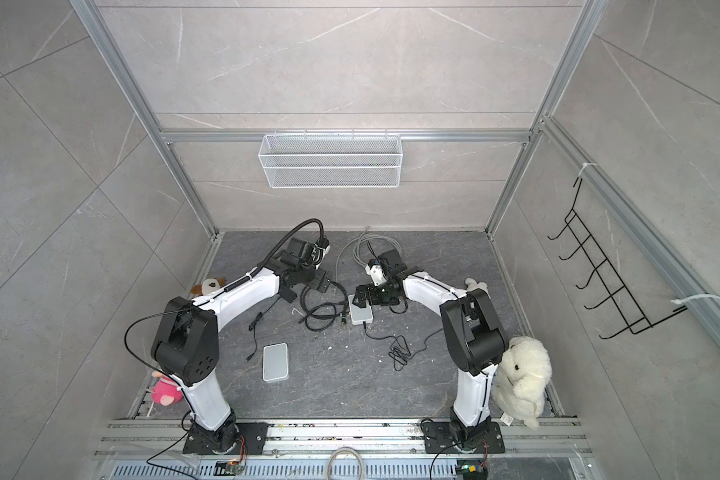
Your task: Insert the plug into the switch port
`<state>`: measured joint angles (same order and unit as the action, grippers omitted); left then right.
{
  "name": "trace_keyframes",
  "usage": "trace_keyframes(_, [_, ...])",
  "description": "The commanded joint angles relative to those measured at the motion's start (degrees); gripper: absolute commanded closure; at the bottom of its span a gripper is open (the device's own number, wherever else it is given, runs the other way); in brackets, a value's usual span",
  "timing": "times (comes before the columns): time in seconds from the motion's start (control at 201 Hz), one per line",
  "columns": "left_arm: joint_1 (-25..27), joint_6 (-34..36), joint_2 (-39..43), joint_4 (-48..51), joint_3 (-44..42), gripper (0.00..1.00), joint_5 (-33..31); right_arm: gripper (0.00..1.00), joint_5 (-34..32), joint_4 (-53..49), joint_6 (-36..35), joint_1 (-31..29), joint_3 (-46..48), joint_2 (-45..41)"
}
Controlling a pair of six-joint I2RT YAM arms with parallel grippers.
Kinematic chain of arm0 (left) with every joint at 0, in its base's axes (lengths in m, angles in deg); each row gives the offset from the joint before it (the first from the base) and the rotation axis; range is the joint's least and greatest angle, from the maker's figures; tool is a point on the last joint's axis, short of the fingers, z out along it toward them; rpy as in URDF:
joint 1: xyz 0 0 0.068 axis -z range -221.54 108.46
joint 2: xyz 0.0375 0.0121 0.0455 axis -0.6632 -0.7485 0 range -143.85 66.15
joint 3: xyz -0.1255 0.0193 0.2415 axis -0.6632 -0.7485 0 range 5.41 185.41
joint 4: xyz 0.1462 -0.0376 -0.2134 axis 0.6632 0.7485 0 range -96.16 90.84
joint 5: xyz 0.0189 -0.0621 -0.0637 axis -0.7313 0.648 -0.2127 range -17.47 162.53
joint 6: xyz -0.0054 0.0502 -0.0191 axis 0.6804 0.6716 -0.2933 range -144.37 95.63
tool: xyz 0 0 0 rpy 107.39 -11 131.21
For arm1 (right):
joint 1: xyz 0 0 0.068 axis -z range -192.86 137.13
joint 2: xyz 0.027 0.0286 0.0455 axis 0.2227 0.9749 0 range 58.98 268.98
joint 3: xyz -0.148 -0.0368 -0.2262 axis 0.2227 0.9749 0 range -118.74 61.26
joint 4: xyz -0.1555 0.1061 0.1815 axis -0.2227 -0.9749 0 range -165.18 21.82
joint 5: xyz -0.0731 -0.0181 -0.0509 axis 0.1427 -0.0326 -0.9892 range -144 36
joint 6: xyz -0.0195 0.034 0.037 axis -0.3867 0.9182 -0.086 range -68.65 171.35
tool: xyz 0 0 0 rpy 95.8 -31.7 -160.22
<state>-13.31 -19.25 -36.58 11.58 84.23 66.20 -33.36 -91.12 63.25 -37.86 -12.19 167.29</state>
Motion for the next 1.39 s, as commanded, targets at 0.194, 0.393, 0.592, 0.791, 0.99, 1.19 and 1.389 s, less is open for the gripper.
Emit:
trace_keyframes(0.194, [-1.75, -4.62, 5.38, -4.83, -1.78, 0.00, -1.43, 0.01, -10.28, -4.64, 1.06, -4.90, -5.48, 3.79])
trace_keyframes(0.393, [-1.82, -5.39, 5.65, -5.36, -3.06, 0.00, -0.42, 0.00, -12.75, -5.18, 1.86, -6.12, -6.90, 6.92])
trace_keyframes(0.592, [-1.74, -5.10, 5.38, -5.41, -3.21, 0.00, 0.45, 0.01, -13.38, -3.74, 3.61, -6.51, -7.64, 8.67])
trace_keyframes(0.791, [-1.69, -5.55, 4.76, -5.25, -3.40, 0.00, 0.94, 0.01, -14.01, -3.25, 6.14, -6.73, -9.77, 8.45])
trace_keyframes(0.99, [-1.69, -5.57, 4.86, -5.53, -3.84, 0.01, 1.59, 0.01, -14.03, -3.83, 7.00, -7.06, -12.12, 11.32])
trace_keyframes(1.19, [-1.69, -5.30, 5.22, -6.13, -4.54, 0.01, 1.68, 0.05, -15.93, -5.46, 6.92, -7.26, -13.49, 13.74])
trace_keyframes(1.389, [-1.69, -5.17, 5.30, -6.31, -4.76, 0.01, 1.77, 0.13, -16.44, -5.41, 6.81, -7.26, -13.21, 14.21])
